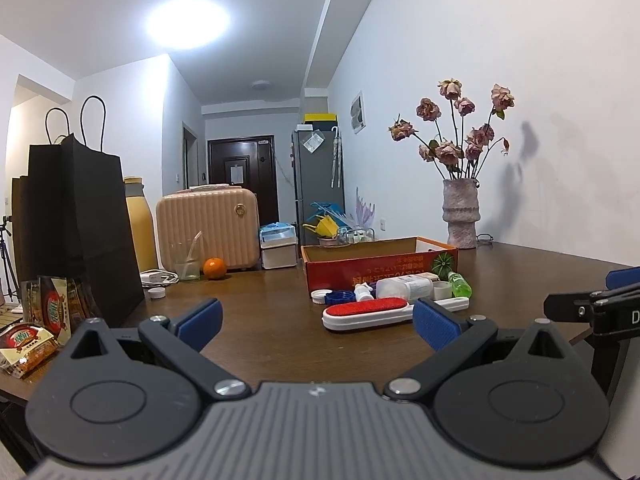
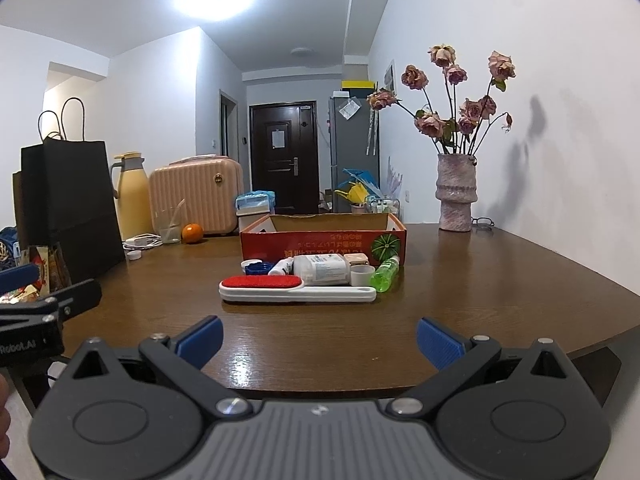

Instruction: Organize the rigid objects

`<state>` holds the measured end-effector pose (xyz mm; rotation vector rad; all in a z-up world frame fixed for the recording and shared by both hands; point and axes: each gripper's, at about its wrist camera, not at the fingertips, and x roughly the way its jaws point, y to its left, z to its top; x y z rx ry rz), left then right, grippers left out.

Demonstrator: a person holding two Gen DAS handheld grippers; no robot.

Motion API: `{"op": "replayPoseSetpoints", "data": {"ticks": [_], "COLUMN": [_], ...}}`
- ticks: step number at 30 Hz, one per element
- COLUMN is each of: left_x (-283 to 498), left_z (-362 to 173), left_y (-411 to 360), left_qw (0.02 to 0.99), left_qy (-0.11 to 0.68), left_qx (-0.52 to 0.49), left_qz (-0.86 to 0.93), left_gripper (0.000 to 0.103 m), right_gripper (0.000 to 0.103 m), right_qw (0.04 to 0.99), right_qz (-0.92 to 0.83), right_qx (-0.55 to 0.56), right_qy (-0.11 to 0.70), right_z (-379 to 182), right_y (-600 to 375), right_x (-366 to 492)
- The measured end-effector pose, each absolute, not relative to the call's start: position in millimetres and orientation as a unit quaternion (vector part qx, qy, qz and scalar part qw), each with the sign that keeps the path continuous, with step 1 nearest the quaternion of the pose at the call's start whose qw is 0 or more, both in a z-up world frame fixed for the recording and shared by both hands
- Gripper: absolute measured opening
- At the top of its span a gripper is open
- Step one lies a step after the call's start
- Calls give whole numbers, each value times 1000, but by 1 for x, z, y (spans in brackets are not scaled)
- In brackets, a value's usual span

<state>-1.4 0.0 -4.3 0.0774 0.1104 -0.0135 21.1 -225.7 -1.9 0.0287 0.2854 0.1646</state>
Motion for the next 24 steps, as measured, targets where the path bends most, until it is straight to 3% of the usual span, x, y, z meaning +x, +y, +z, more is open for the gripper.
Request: {"op": "replayPoseSetpoints", "data": {"ticks": [24], "left_x": [-3], "left_z": [-3], "left_y": [-1], "left_qw": [998], "left_qy": [42], "left_qx": [47], "left_qz": [-8], "left_gripper": [103], "right_gripper": [103], "right_qw": [986], "right_qz": [76], "right_qx": [19], "right_qy": [147], "right_z": [-3], "right_y": [-223], "right_x": [25]}}
